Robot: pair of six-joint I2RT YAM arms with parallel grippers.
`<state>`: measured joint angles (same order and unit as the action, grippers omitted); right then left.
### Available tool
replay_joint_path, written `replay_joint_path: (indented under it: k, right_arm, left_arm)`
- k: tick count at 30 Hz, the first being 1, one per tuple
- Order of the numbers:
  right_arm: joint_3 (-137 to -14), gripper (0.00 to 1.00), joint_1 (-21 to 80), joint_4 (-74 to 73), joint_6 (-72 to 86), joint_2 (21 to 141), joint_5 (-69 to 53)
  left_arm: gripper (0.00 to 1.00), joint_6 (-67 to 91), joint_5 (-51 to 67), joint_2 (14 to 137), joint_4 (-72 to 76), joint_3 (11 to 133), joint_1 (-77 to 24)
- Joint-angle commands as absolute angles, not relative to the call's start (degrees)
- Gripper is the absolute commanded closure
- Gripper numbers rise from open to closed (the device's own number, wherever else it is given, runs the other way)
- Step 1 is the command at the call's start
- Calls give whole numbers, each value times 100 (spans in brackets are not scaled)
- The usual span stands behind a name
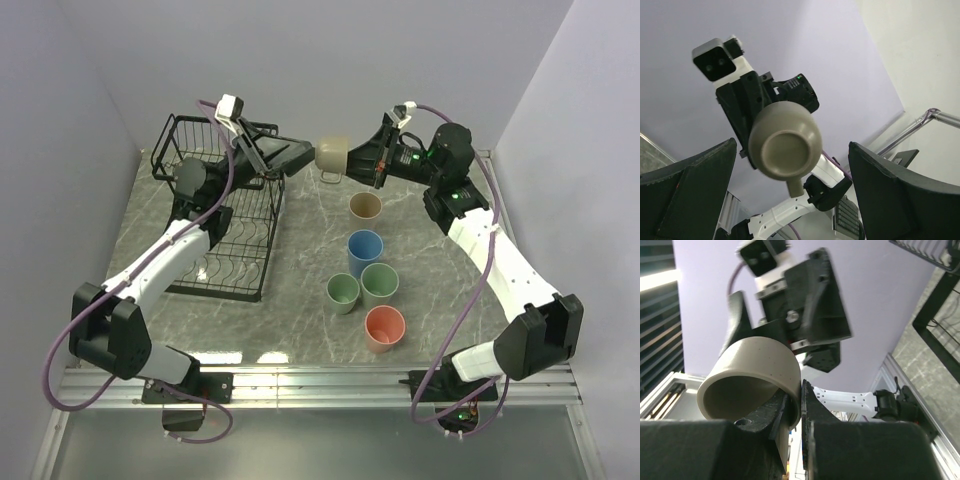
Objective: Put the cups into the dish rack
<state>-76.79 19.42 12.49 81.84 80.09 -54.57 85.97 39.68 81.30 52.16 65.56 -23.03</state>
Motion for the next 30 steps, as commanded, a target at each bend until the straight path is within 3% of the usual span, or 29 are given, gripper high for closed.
replay_joint_path:
  k: [1, 16, 20, 25, 30]
  right_arm:
    - [-7743, 100, 1986, 1240, 7937, 7937, -5572]
    - [-7743, 100, 2021, 1081, 7761, 8007, -5484]
    - [-7664, 100, 2021, 1125, 7787, 7981, -5458]
    - [-7594, 100, 1986, 1169, 7822, 7928, -5397]
    - [-7559, 100, 1960, 1195, 7849, 7919, -5344]
  left_arm:
    - [1, 8288, 4069, 8156, 5326, 6934, -2443]
    - [6, 7269, 4307, 8262, 3780, 7559, -2909]
    - [22, 7233, 4298, 8218, 3683, 7559, -2918]
    - [28, 7199, 4333, 8191, 3569, 7585, -2909]
    - [66, 7146, 4298, 8078, 3489, 7515, -2918]
